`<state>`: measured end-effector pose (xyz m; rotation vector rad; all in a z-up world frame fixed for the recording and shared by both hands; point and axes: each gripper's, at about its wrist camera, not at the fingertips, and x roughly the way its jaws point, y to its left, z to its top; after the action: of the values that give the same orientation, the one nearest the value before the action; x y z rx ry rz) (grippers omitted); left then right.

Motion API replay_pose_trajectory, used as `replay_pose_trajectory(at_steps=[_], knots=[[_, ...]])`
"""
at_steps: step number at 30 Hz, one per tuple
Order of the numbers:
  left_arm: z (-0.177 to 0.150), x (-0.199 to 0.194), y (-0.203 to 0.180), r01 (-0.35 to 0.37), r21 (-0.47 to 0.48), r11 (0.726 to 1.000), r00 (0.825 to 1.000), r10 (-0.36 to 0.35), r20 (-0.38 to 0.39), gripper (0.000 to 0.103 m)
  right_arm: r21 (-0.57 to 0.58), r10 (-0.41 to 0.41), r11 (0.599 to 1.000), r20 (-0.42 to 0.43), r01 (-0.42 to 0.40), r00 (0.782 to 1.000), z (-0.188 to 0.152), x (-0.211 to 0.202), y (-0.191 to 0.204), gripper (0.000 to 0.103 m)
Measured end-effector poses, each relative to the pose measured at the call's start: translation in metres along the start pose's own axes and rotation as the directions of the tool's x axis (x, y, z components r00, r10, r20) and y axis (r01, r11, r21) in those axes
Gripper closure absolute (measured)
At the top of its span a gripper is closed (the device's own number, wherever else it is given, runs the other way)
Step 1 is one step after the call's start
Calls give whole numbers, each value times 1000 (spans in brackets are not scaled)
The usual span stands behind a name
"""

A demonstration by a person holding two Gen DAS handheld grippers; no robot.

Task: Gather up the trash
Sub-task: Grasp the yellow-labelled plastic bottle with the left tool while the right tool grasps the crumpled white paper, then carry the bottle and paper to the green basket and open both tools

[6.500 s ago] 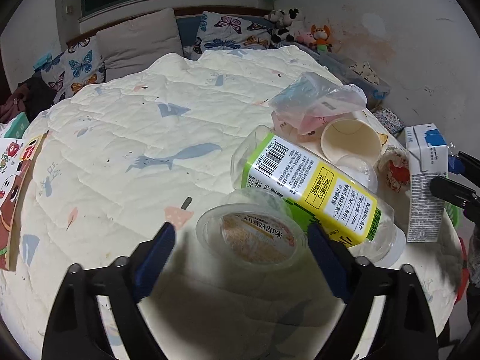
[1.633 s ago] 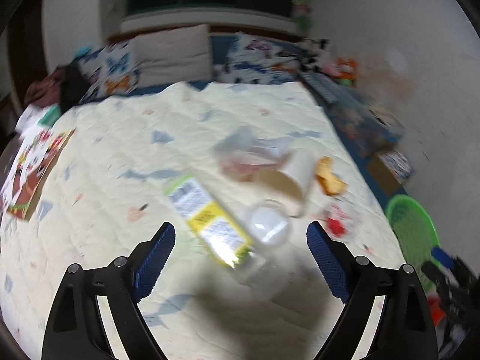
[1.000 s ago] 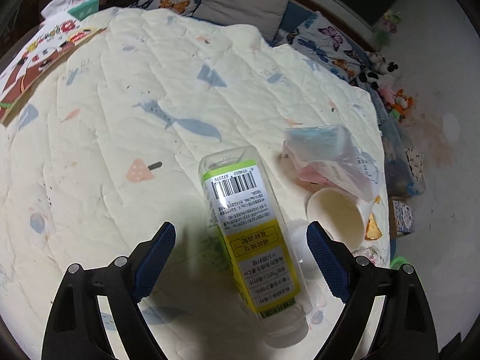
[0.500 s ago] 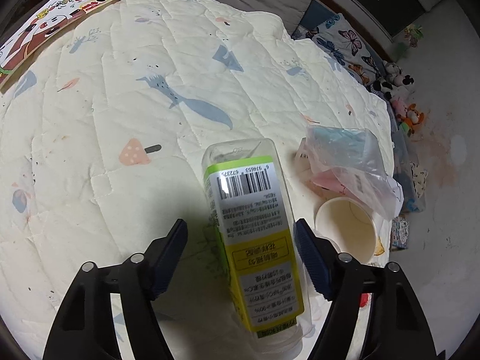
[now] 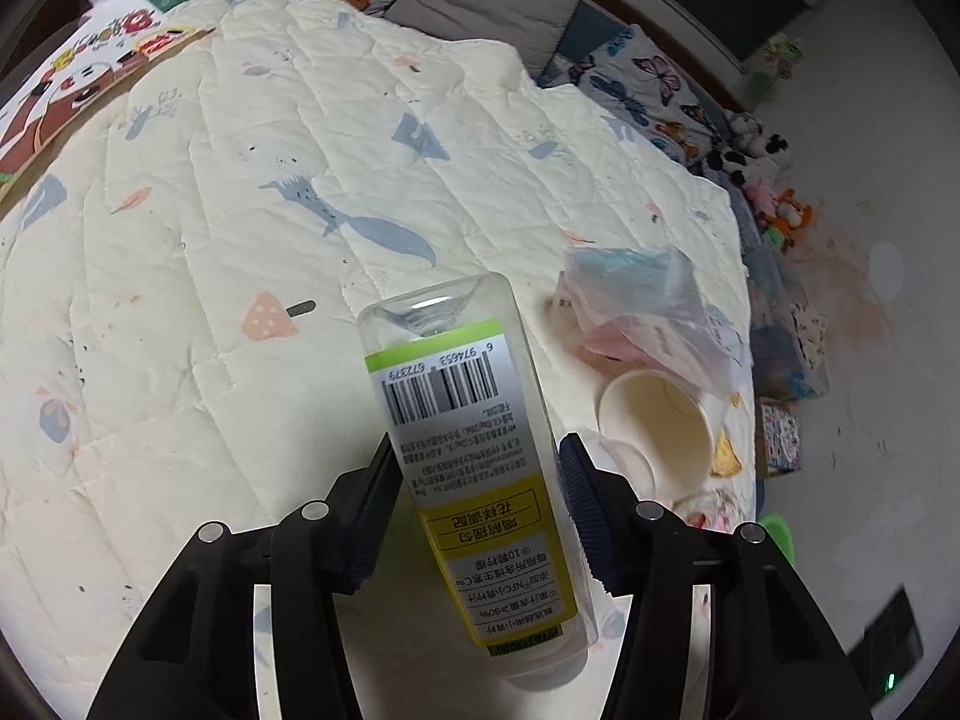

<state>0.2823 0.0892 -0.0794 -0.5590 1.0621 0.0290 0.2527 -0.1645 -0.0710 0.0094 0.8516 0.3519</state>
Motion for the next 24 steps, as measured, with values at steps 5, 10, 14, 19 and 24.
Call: replay_pose_trajectory(at_steps=[5, 10, 14, 19, 24], knots=[[-5, -12, 0, 25, 54, 998, 1000, -25, 4, 53, -20, -9, 1000, -9, 9, 1000, 7, 14, 8, 33], [-13, -24, -3, 51, 99, 994, 999, -51, 3, 54, -7, -30, 1000, -22, 29, 999, 11, 28, 4, 35], [-20, -30, -9, 55, 145, 988, 998, -57, 9, 54, 6, -31, 999, -37, 31, 999, 11, 34, 1, 46], [-25, -37, -18, 64, 189, 980, 998, -68, 14, 55, 11, -17, 1000, -13, 18, 1000, 7, 24, 1, 51], [-31, -41, -27, 85, 217, 973, 996, -88, 4, 56, 23, -1, 1000, 12, 1, 1000, 2, 5, -2, 51]])
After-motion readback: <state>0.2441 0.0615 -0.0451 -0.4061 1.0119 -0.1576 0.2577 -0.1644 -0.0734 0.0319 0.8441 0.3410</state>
